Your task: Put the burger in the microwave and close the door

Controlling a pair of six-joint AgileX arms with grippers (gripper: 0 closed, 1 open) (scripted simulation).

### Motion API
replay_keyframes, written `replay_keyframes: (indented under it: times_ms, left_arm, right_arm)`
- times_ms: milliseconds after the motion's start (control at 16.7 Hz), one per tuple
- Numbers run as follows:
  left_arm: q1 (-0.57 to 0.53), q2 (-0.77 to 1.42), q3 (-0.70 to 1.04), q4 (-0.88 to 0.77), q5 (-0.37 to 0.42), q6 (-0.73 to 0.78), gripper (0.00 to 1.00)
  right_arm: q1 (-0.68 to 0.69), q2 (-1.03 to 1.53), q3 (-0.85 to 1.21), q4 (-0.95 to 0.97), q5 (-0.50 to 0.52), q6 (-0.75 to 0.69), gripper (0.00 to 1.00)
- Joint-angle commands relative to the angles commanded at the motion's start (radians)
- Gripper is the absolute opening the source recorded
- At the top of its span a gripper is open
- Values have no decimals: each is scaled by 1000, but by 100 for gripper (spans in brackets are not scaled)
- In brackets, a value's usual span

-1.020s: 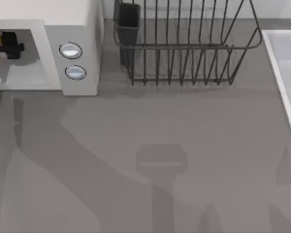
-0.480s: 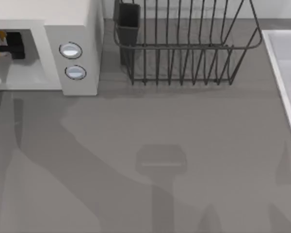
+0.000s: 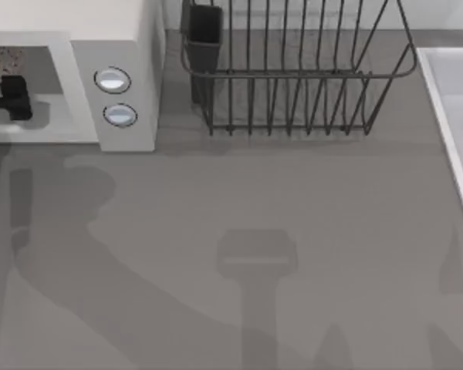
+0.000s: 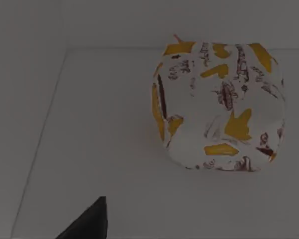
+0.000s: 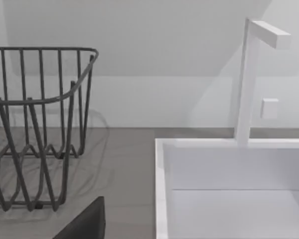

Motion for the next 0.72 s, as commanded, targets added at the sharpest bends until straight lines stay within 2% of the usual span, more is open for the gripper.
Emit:
replay_keyframes:
  times_ms: [420,720]
  left_arm:
    - [83,-259,-530,209,66,34,100]
    - [110,-342,-653,284,90,42,100]
  right_arm:
    - [0,0,0,0,0,0,100]
    - [0,0,0,0,0,0,100]
